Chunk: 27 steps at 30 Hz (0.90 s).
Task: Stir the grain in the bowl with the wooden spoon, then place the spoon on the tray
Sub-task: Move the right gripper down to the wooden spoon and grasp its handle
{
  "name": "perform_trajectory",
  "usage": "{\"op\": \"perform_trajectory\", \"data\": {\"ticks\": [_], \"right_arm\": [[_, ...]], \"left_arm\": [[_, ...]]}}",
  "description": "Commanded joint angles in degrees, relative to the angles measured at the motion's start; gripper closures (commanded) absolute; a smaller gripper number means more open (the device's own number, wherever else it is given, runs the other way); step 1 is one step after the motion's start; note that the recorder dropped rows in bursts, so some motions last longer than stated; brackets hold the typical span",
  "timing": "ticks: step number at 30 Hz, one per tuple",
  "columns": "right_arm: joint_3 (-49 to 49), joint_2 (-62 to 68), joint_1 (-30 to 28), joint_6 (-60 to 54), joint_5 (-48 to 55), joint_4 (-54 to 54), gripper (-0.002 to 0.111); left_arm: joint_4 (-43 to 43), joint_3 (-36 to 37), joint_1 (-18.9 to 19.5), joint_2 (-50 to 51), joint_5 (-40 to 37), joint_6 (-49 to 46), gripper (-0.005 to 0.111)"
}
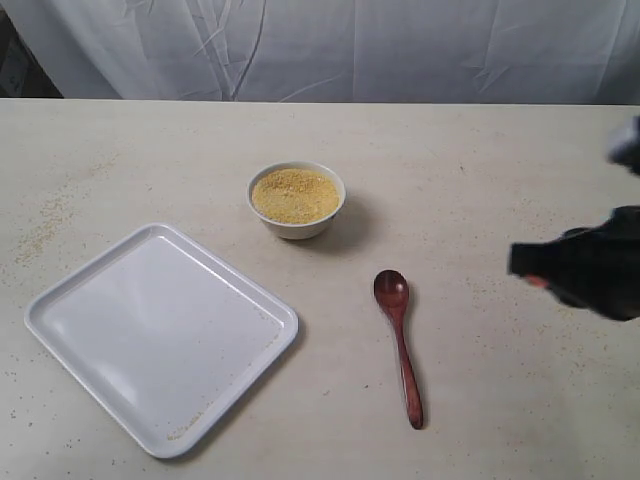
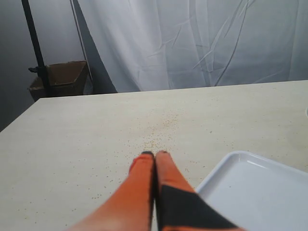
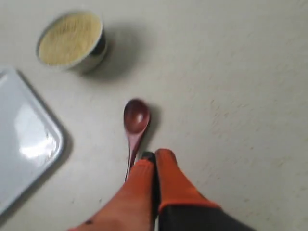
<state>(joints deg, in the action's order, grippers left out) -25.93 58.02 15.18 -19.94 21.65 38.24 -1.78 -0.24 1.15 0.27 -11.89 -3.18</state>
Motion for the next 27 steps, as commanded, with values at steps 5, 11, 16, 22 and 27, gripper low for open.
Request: {"op": "perform_trajectory", "data": {"ticks": [5, 11, 16, 22, 27], "right_arm": [[-8.38, 23.94, 19.46, -4.02, -1.95, -3.63, 0.057], [-12.64, 36.03, 20.86, -3.76, -0.85, -12.15, 0.038], [-13.4, 43.4, 20.86, -0.41, -2.82, -17.11, 0.045], [-13.4, 42.41, 20.86, 9.84, -2.26, -31.26, 0.11], [-18.74, 33.2, 20.86, 26.25, 7.71, -50.53, 0.106]], "left_arm": [[0.01, 0.24, -0.31, -0.27, 0.29, 0.06, 0.106], [0.01, 0.24, -0.31, -0.27, 0.29, 0.06, 0.106], [0.01, 0.24, -0.31, -0.27, 0.29, 0.06, 0.106], [0.01, 0.24, -0.31, -0.27, 0.29, 0.06, 0.106], [0.01, 0.24, -0.31, -0.27, 0.29, 0.06, 0.106]]}}
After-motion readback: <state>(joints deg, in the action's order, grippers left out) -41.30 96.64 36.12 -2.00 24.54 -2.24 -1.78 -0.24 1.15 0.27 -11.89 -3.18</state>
